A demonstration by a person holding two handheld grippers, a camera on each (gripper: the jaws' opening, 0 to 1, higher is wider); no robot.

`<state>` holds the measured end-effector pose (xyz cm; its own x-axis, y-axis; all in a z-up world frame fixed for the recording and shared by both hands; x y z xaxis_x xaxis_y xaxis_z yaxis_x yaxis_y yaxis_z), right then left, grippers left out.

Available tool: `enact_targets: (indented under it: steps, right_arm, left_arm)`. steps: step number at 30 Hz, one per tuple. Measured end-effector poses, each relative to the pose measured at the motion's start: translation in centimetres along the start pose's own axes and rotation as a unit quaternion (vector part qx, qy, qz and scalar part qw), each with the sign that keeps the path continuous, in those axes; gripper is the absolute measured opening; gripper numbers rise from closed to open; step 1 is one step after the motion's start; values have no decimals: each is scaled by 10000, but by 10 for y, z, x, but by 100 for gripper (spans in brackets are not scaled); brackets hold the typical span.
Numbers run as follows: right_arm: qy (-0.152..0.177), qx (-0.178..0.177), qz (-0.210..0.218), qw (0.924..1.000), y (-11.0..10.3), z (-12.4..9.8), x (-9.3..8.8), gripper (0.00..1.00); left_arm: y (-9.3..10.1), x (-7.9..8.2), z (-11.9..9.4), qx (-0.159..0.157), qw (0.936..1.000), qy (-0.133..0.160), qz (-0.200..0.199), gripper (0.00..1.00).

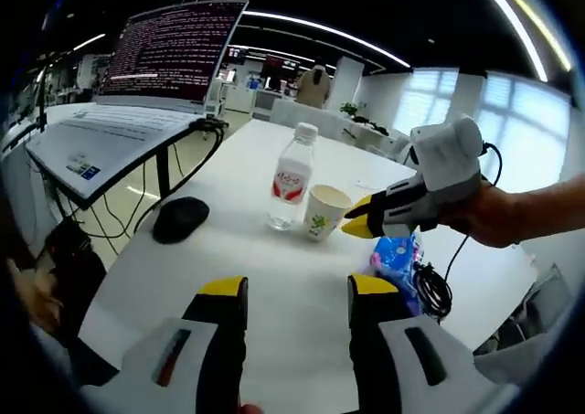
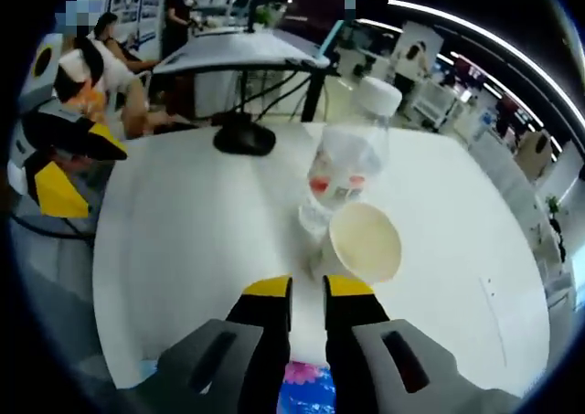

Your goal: Arrange the tabletop items into an orderly group along one side of the table until the central work area is clear of visible clutter.

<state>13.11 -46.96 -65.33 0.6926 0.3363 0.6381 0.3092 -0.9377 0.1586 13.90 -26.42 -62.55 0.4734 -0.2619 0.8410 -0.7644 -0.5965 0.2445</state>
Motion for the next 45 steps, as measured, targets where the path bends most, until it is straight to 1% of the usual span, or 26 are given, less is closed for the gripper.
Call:
enact_targets:
  steps: [6,10,12,14,18,23,27,28,30,34,36,40,45]
  right_arm:
    - [-63,130,138,9998,-1,18,0,11]
    - [-105,105,182,9997,2,24,1,11]
    - [-117,74,273,9995,6,27,-1,11]
    - [-128,74,474,9988,7,28,-4,11]
    - [-101,-48,583,9982,11,27,-8,12]
    - [-105,-140,840,9963,15,23,-15,13]
    - [-82,-87,902,9959,12,17,-23,14]
    - [-89,-79,916,9957,7,13,-26,14]
    - [-121,-92,913,9957,7,8,-31,14]
    - [36,-199,948,9953,4,-13,-41,15]
    - [103,-297,1052,9940,5,-24,-48,15]
    - [149,-428,1157,9923,9,-43,-63,15]
    - [320,-635,1397,9876,16,-62,-76,15]
  left_arm:
    - [-1,-1,-2,-110,9999,-35,43,43]
    - [0,-1,-4,-173,9998,-41,83,43]
    - [2,-2,-4,-229,9996,-63,154,43]
    - [3,-3,-5,-267,9995,-71,176,43]
    - [5,-4,-6,-303,9993,-94,186,43]
    - [5,-4,-6,-352,9991,-125,223,43]
    - [8,-2,-5,-382,9988,-144,267,43]
    - [10,-2,-4,-401,9986,-169,292,43]
    - [13,-2,-3,-426,9984,-184,337,43]
    - [22,-1,1,-509,9975,-229,428,43]
    - [27,-1,3,-541,9971,-248,472,43]
    - [37,-2,8,-620,9964,-296,500,42]
    - [50,-4,12,-712,9956,-353,498,42]
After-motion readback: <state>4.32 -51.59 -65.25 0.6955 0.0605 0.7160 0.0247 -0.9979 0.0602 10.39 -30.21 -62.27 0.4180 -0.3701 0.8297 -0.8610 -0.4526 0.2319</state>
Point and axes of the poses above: the point that each gripper's makers call its tool centre point, and the gripper's own axes: z roughly forward along the fingers, y roughly to its right, x roughly out of its top, the point moved 7 cm from there along -z, roughly backward along the fingers, and after that the axes turned 5 degrees about x, right-handed, at the moved point
